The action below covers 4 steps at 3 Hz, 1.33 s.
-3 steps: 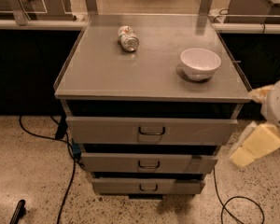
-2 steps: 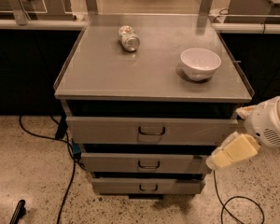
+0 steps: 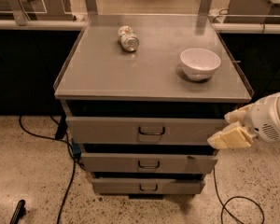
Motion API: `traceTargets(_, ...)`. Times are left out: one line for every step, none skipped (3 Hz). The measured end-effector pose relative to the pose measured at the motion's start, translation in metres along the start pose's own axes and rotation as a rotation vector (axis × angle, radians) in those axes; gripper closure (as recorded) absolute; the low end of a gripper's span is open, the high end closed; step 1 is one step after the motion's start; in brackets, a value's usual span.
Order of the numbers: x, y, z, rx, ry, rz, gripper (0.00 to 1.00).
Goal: Open top drawer
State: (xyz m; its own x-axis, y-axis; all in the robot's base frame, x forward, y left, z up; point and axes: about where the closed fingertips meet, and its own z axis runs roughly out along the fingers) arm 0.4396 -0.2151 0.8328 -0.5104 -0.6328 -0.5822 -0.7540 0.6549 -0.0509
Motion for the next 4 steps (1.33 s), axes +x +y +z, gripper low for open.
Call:
traceTargets(0.0, 0.0, 0.0, 0.0, 0.0, 0.0, 0.66)
traceTargets(0.006, 0.001, 0.004, 0.04, -0.06, 0.032, 0.89)
traceTargets(0.032, 0.038, 0.031, 0.062, -0.161, 0.075, 1.0)
traceTargets(0.053, 0.054, 0.073, 0.075, -0.291, 0.161, 1.0)
